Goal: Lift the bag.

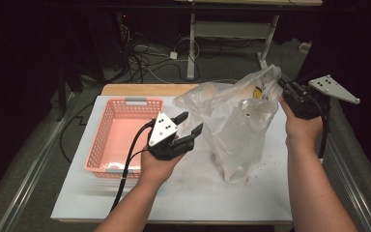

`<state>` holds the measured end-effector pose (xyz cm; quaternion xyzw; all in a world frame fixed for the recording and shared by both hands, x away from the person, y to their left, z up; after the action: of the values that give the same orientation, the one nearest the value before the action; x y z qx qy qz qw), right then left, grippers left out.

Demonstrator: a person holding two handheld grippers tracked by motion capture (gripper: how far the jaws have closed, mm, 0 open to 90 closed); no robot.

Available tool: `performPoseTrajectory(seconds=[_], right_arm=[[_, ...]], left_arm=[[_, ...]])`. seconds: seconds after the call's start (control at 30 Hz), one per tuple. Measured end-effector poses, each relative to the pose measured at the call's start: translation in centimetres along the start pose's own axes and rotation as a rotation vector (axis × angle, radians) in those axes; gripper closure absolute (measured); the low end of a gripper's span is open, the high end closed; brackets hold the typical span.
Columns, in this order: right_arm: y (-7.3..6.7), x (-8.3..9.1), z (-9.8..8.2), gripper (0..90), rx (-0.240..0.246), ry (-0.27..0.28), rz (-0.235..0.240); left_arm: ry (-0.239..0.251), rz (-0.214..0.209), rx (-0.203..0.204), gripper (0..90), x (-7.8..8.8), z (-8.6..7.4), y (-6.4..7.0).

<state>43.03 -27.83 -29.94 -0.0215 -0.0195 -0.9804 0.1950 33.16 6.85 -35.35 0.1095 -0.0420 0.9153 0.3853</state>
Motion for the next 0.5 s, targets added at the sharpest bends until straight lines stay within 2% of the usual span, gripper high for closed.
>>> performPoseTrajectory(seconds=[0.1,0.2,0.33,0.5], right_arm=[[0.1,0.0,-0.1,90.0,-0.002,-0.004,-0.002],[0.0,0.1,-0.1,90.0,0.003,-0.005,-0.001],[-0.2,0.3,-0.2,90.0,0.015,-0.011,0.007],[-0.4,0.7,-0.3,90.0,0.029,-0.016,0.019]], left_arm=[[-0.011,-0.008,0.015,41.0,1.1,-1.2,0.2],[-0.049,-0.023,0.018,39.5,1.3,-2.5,0.8],[-0.107,-0.061,0.046,34.7,0.4,-4.5,1.7],[-0.161,-0.102,0.047,26.5,-1.2,-6.6,3.1]])
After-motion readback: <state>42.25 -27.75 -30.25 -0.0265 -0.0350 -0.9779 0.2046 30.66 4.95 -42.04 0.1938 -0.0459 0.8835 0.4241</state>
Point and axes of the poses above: each handheld gripper's, and its own axes: x roughly backward along the jaws, z roughly out of its top, y roughly to its right, the point moved 2 cm from there along -x, roughly forward along the jaws, and after that the axes turned 1 degree about -z, right-handed, at the moved point
